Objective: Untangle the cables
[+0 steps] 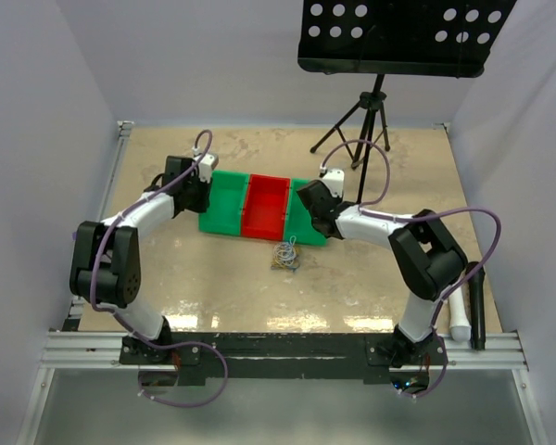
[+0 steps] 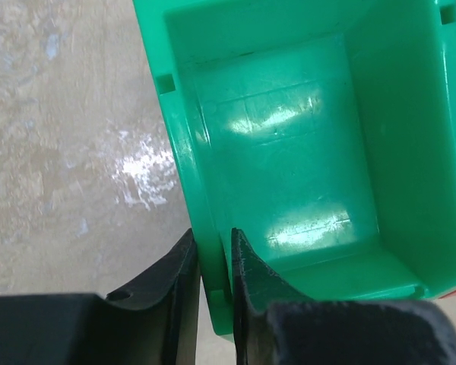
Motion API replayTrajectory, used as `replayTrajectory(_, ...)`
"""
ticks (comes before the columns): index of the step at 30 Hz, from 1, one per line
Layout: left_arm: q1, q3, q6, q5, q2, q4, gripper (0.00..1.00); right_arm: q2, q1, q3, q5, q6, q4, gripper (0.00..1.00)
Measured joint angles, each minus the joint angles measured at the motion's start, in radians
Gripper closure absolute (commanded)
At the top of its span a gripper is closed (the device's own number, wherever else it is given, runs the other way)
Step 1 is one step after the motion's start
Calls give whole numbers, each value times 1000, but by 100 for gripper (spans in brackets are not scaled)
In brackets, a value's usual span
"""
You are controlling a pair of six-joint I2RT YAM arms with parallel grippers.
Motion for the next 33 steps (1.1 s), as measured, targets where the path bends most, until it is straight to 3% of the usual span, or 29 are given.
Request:
replayTrajectory(3, -14, -45, -1, -10, -43, -4, 78, -21, 2, -22, -8, 25, -8, 63)
replayTrajectory(9, -63, -80, 23, -8, -117, -81, 75, -82, 18, -81, -8, 77, -43, 38)
replayTrajectory(13, -100, -80, 42, -7, -134, -118, 69, -82, 18, -81, -5, 87, -63, 31)
replayTrajectory(19, -115, -62, 84, 18, -131, -229, 61, -103, 16, -80, -19, 85, -82, 32)
replayTrajectory(23, -116, -68, 109, 42, -139, -271, 48, -109, 12, -71, -31, 77, -89, 33)
replayTrajectory(33, -124, -129, 132, 104, -266, -357, 43, -102, 13, -51, -35, 57, -85, 32)
